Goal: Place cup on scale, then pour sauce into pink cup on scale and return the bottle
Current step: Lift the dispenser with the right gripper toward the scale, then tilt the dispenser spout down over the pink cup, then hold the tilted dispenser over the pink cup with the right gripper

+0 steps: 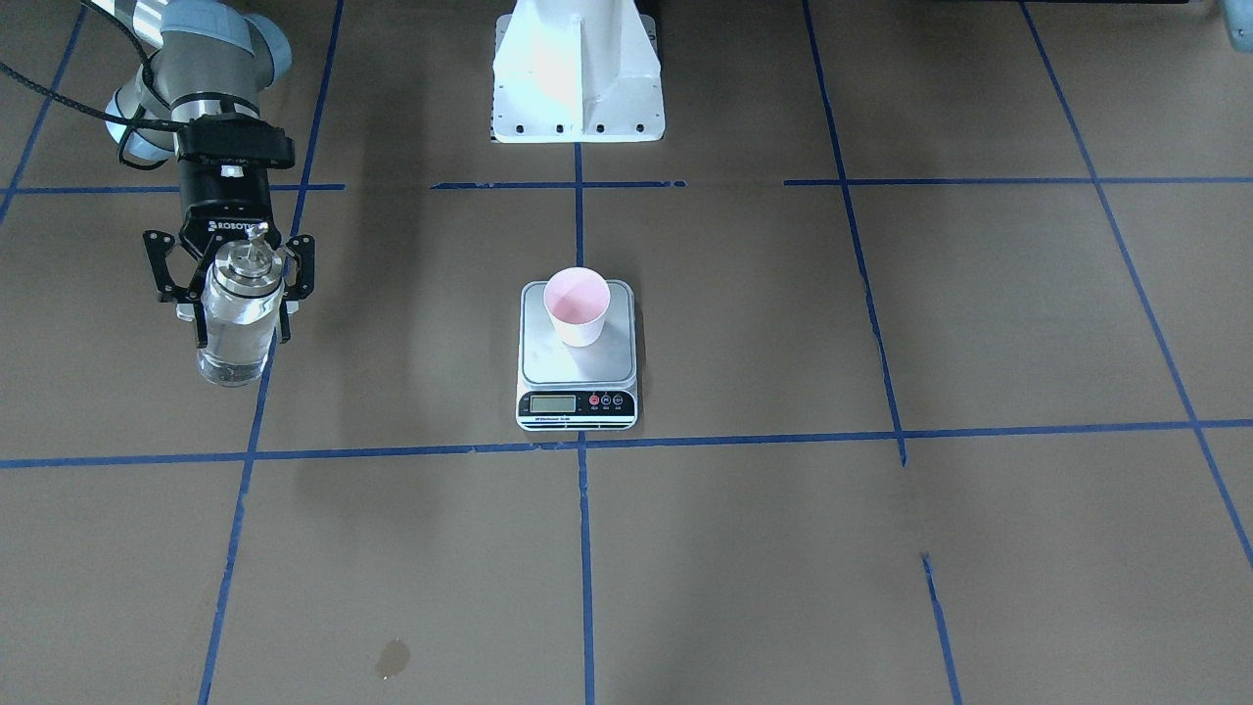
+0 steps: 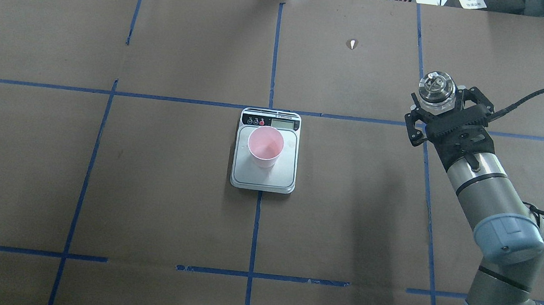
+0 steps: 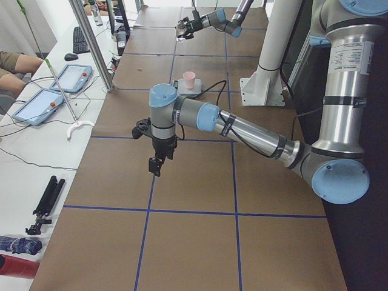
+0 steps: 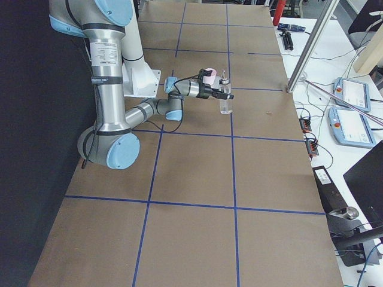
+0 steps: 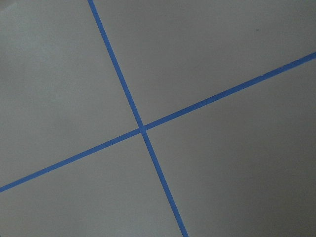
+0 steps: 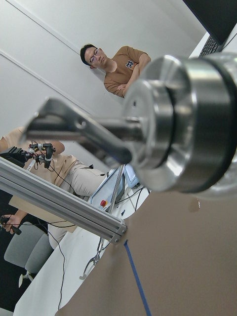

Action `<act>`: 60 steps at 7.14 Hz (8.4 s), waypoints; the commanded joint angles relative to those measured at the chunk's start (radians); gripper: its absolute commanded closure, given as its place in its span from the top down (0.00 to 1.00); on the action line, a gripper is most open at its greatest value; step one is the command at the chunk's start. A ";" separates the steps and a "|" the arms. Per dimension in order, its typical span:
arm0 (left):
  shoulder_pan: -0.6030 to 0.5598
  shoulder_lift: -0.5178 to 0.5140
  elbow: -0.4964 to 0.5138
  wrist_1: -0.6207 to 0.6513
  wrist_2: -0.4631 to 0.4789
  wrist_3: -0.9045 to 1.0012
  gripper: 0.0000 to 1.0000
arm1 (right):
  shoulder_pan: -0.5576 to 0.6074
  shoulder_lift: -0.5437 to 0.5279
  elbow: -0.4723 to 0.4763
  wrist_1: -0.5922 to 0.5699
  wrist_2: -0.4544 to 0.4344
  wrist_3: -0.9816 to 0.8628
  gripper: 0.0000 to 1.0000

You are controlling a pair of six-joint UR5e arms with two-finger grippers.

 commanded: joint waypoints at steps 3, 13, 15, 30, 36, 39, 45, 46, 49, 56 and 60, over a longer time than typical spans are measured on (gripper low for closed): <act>-0.001 -0.001 0.000 -0.001 -0.003 0.001 1.00 | -0.012 0.100 0.065 -0.274 -0.133 -0.224 0.00; -0.001 -0.015 0.028 0.001 0.000 0.001 1.00 | -0.169 0.322 -0.151 -0.380 -0.330 -0.269 0.00; -0.001 -0.016 0.028 0.001 0.000 0.001 1.00 | -0.172 0.336 -0.206 -0.384 -0.354 -0.269 0.00; -0.001 -0.016 0.035 0.001 -0.001 0.001 1.00 | -0.238 0.420 -0.368 -0.481 -0.675 -0.531 0.00; -0.001 -0.016 0.034 0.002 -0.001 0.001 1.00 | -0.244 0.423 -0.364 -0.482 -0.696 -0.540 0.00; -0.001 -0.016 0.034 0.002 -0.001 0.001 1.00 | -0.247 0.429 -0.364 -0.481 -0.699 -0.540 0.00; -0.003 -0.016 0.031 0.005 -0.001 0.001 1.00 | -0.259 0.429 -0.364 -0.481 -0.728 -0.550 0.00; -0.003 -0.016 0.031 0.005 -0.001 0.001 1.00 | -0.259 0.429 -0.366 -0.481 -0.729 -0.550 0.00; -0.001 -0.018 0.031 0.004 -0.001 0.001 1.00 | -0.259 0.428 -0.368 -0.478 -0.729 -0.550 0.00; -0.001 -0.018 0.031 0.004 -0.001 0.001 1.00 | -0.259 0.429 -0.364 -0.472 -0.727 -0.550 0.00; -0.001 -0.021 0.028 0.007 -0.001 0.001 1.00 | -0.256 0.431 -0.331 -0.456 -0.713 -0.534 0.00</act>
